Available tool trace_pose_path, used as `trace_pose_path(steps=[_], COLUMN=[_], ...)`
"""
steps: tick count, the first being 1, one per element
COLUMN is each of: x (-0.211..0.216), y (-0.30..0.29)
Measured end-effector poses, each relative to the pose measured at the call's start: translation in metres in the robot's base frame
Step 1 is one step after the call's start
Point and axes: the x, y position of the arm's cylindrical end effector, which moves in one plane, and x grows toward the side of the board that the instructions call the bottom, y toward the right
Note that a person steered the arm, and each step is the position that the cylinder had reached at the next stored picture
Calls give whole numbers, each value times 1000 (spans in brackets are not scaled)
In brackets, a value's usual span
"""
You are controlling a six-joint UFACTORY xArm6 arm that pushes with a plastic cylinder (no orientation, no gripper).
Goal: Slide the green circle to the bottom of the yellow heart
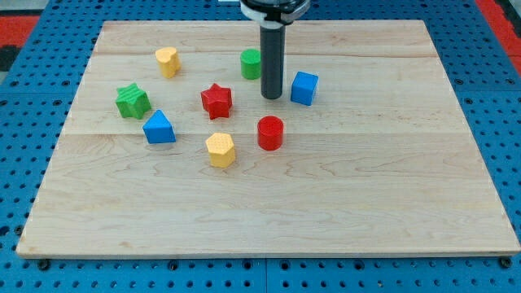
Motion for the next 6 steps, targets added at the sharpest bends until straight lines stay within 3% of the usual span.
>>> trace_pose_path(steps=[1,2,3,4,5,6], x=[-26,-43,-71,-16,-1,-42], y=[-8,19,-31,-95,-92,-55])
